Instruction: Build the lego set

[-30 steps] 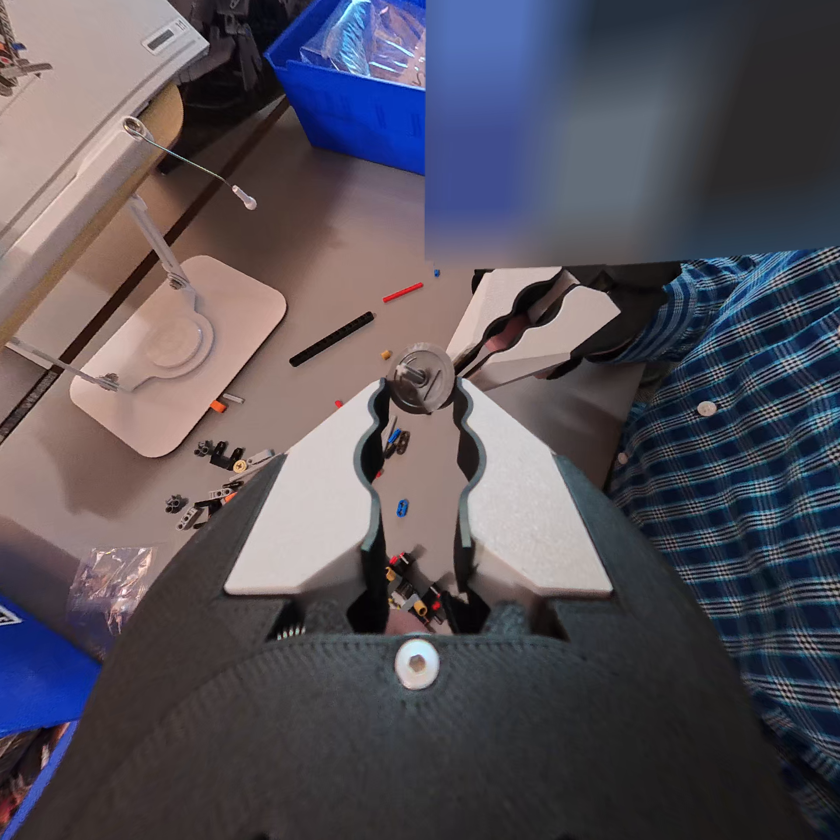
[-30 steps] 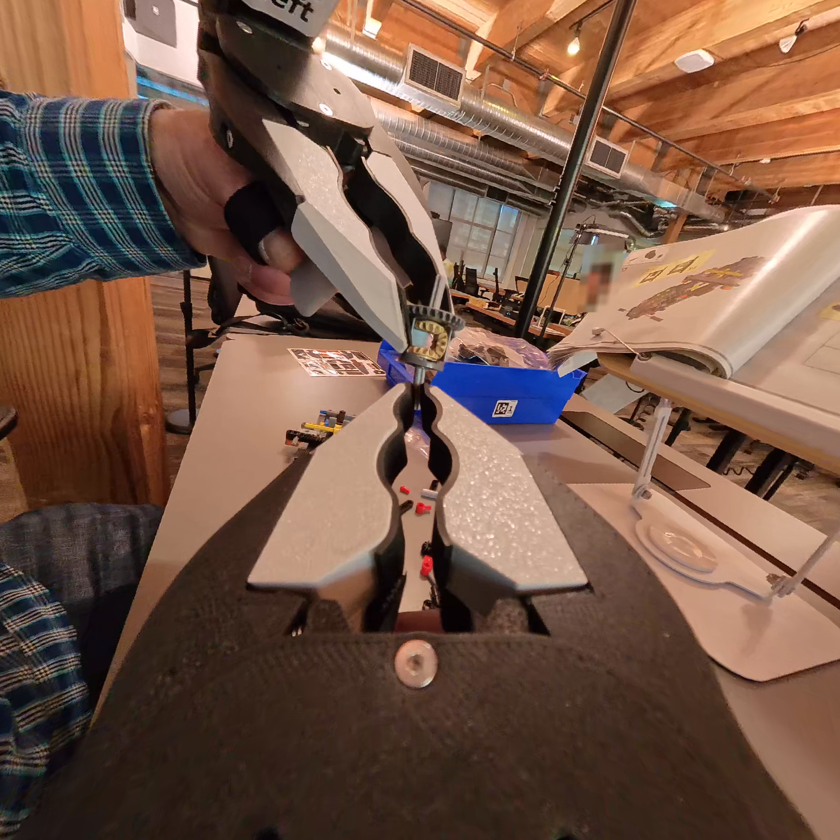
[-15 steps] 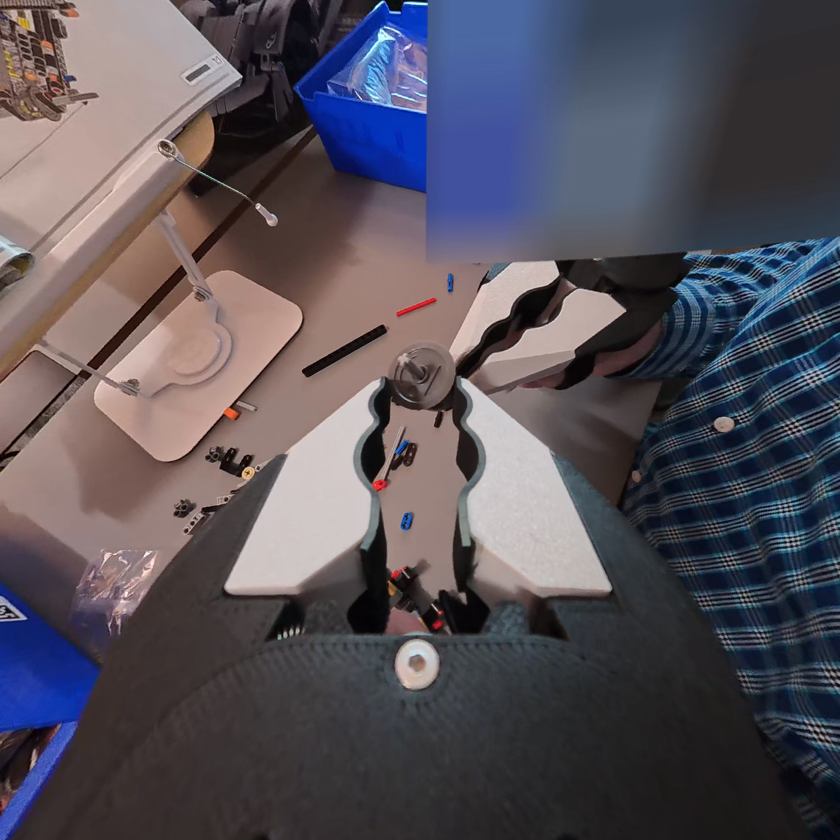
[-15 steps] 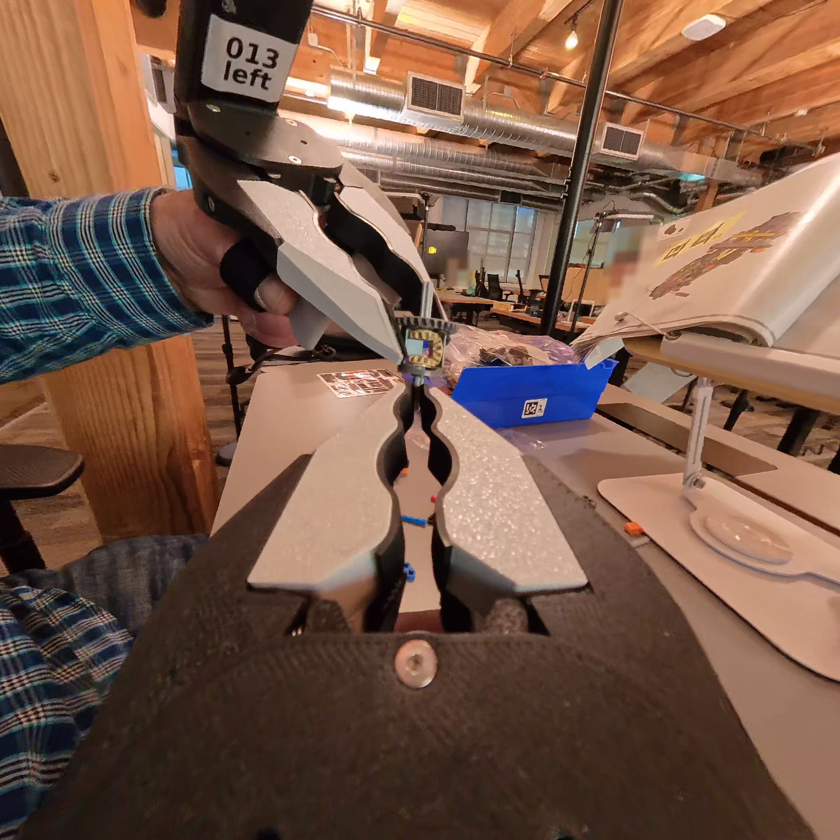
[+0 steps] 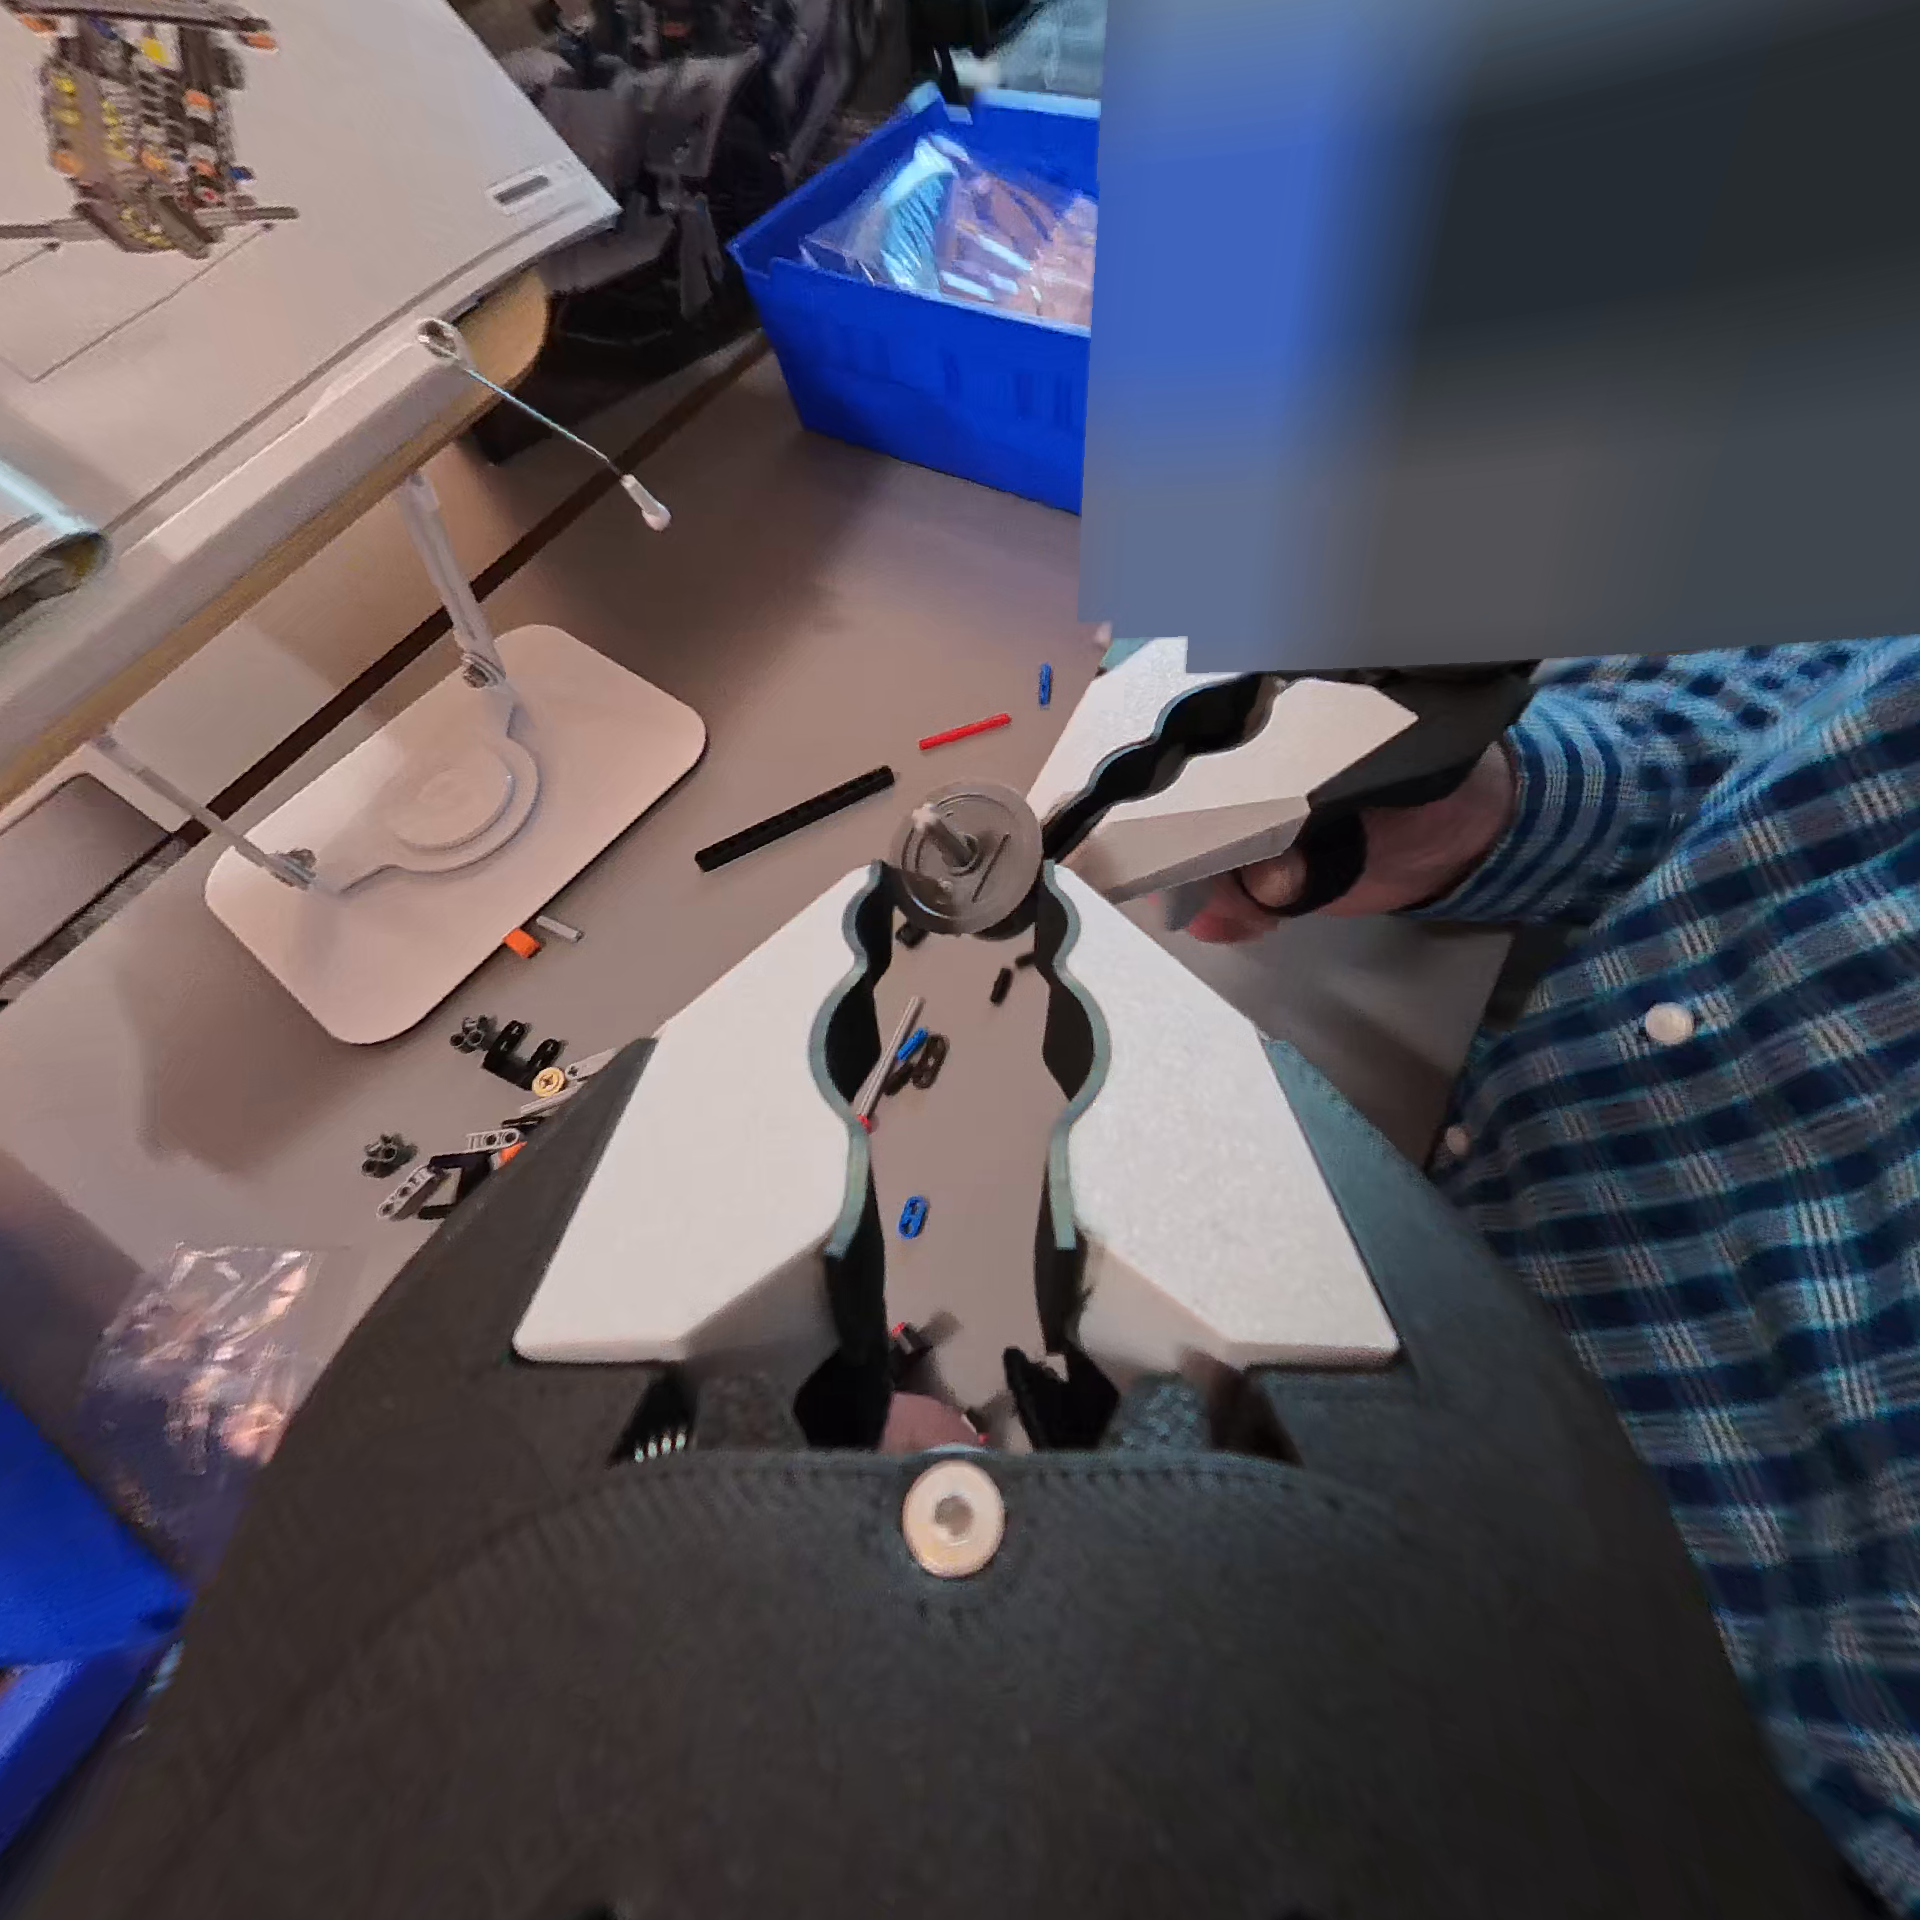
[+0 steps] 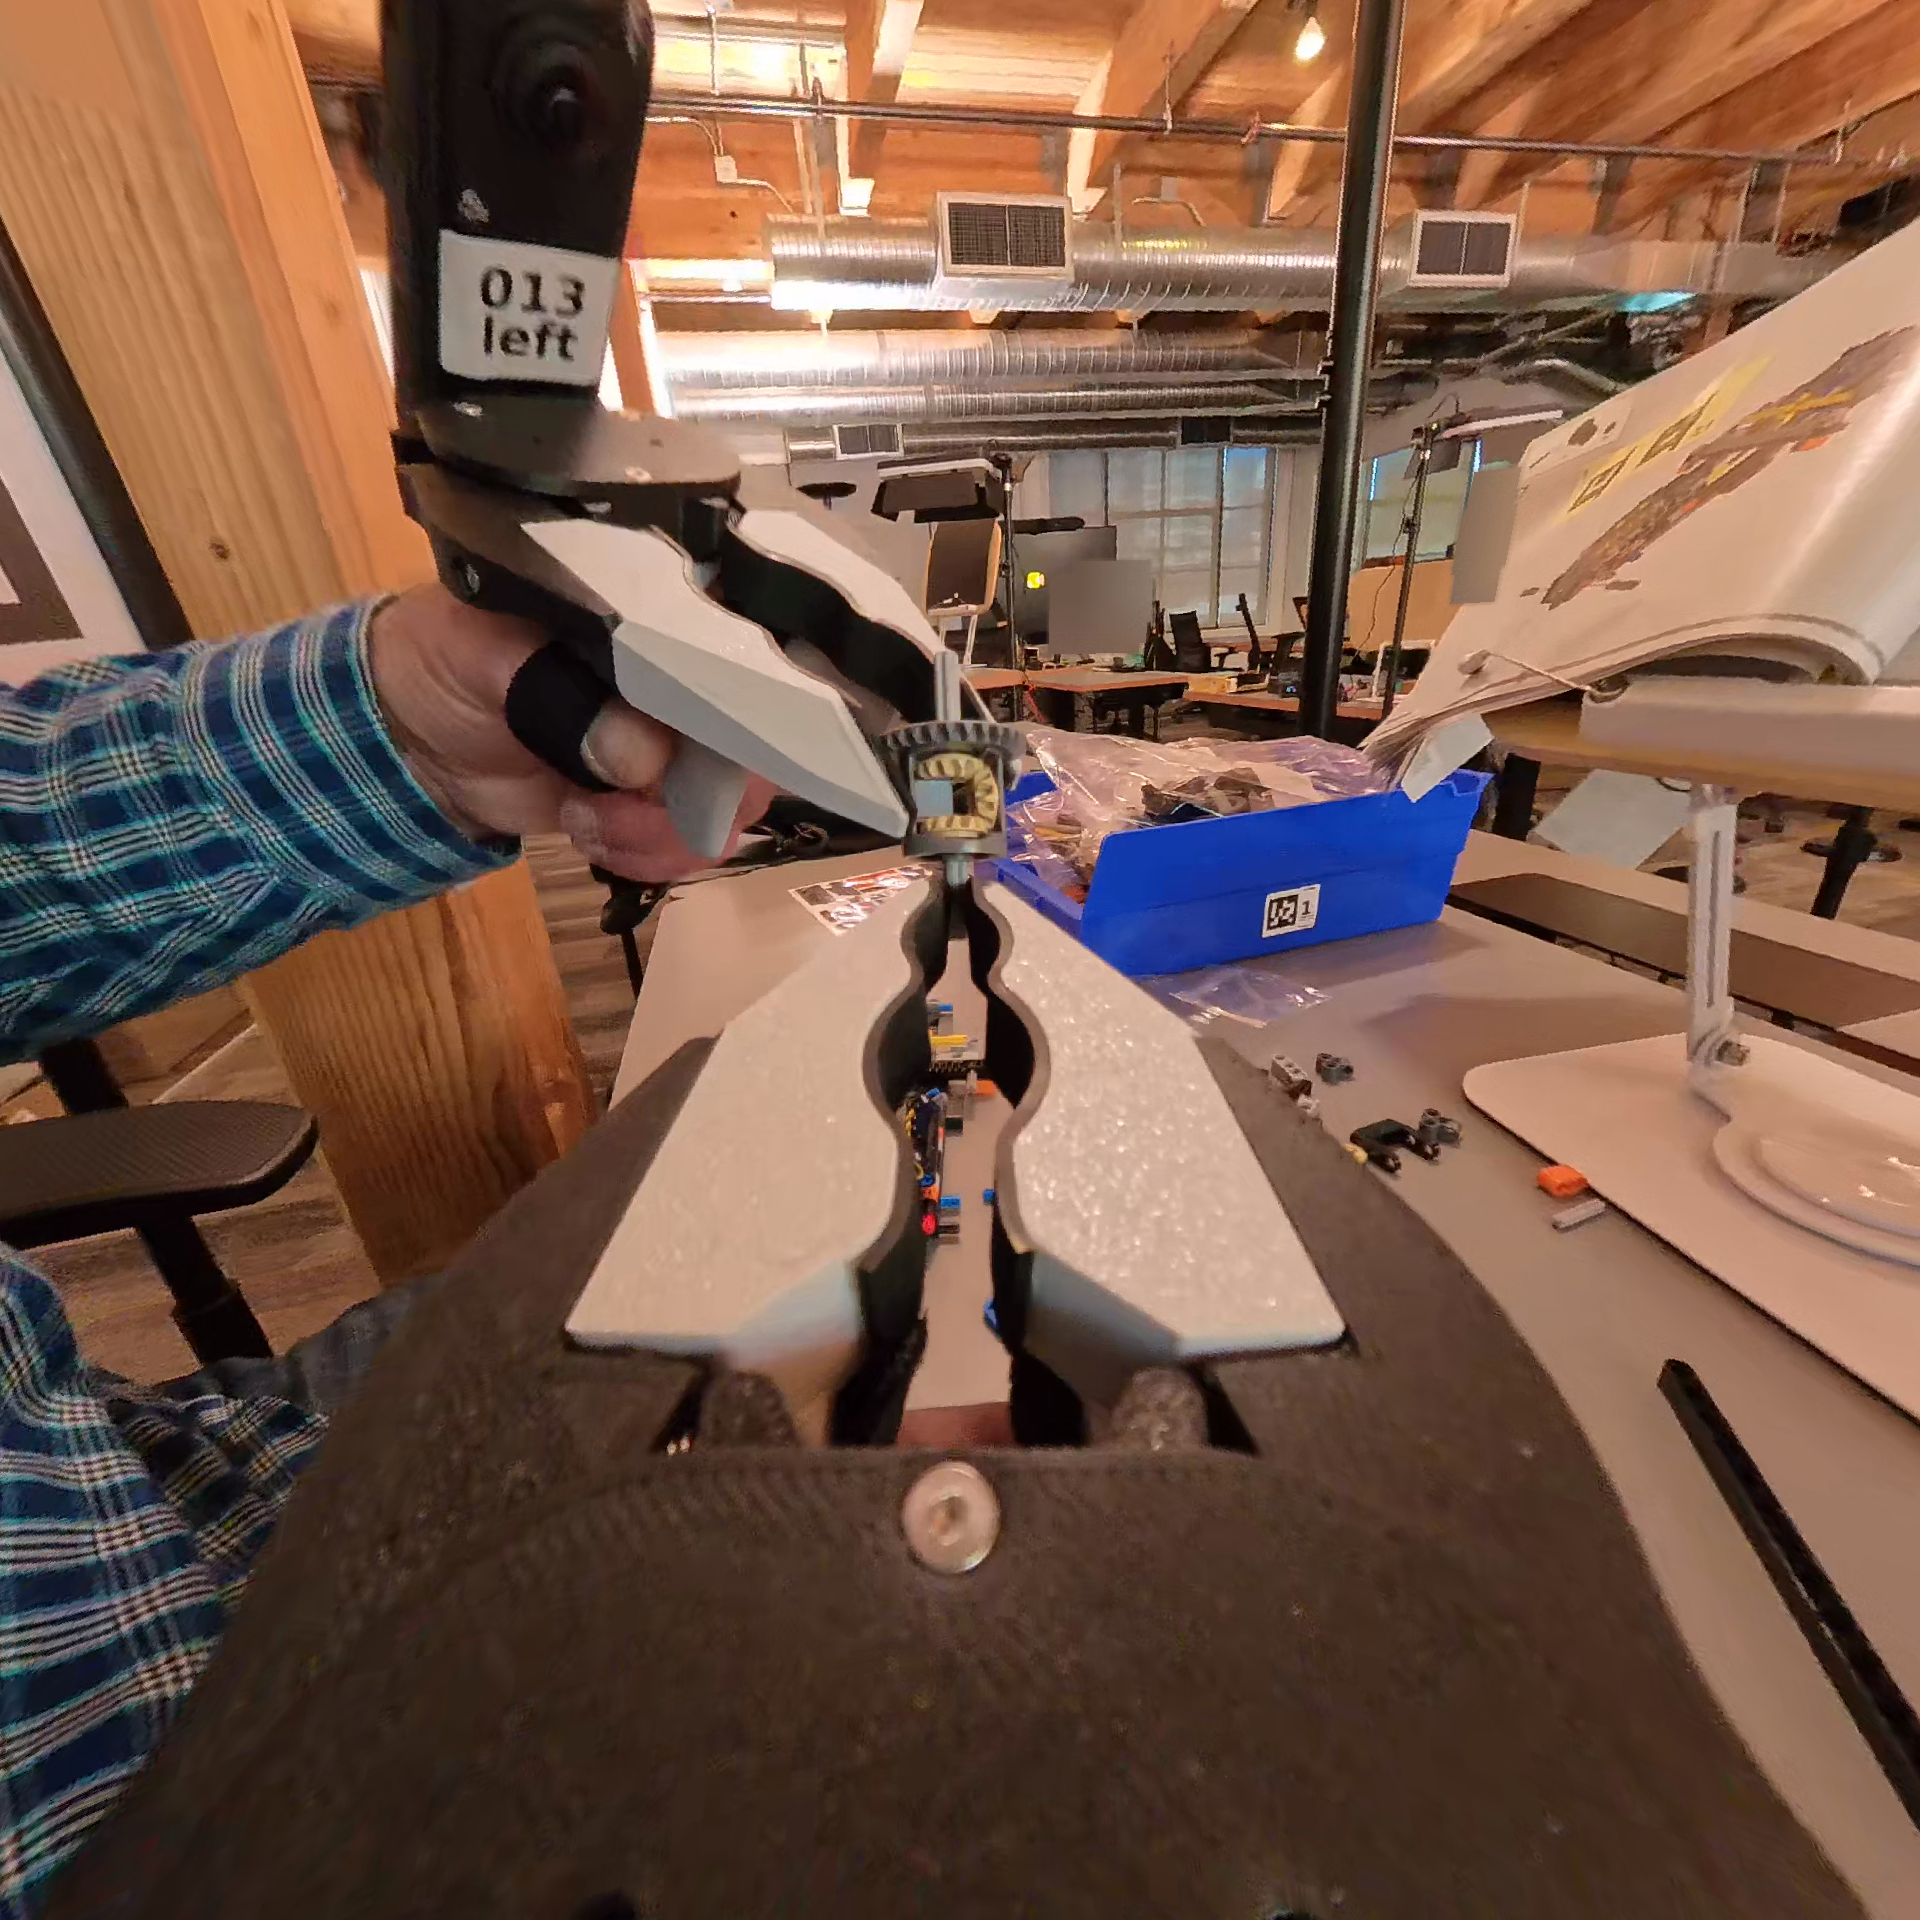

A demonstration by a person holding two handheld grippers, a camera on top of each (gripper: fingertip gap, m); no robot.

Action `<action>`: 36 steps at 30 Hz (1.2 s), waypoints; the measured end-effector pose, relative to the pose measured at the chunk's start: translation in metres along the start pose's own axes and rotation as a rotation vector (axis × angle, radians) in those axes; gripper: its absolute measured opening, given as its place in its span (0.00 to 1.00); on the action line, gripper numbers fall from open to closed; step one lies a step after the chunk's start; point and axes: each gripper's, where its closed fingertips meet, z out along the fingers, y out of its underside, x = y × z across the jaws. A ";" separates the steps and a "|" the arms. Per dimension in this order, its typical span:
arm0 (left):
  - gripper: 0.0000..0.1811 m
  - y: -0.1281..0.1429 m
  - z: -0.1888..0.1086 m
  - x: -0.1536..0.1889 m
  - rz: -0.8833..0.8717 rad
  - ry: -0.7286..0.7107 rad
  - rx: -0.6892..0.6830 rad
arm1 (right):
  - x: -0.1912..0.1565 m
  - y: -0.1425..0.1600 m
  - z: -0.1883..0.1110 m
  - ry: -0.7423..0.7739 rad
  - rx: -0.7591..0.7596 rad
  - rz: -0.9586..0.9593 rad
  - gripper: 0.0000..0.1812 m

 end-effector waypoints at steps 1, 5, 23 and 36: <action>0.14 -0.001 0.000 0.000 -0.034 0.008 0.028 | 0.000 -0.001 -0.001 0.000 0.004 -0.010 0.01; 0.14 -0.010 -0.002 -0.002 -0.164 0.043 0.161 | 0.002 -0.001 -0.002 0.020 -0.024 -0.085 0.06; 0.14 -0.008 0.001 0.006 -0.278 0.111 0.365 | -0.001 -0.004 -0.008 -0.012 -0.136 -0.100 0.01; 0.14 0.000 -0.013 -0.002 -0.356 0.119 0.496 | 0.000 0.008 -0.003 -0.031 -0.190 0.006 0.17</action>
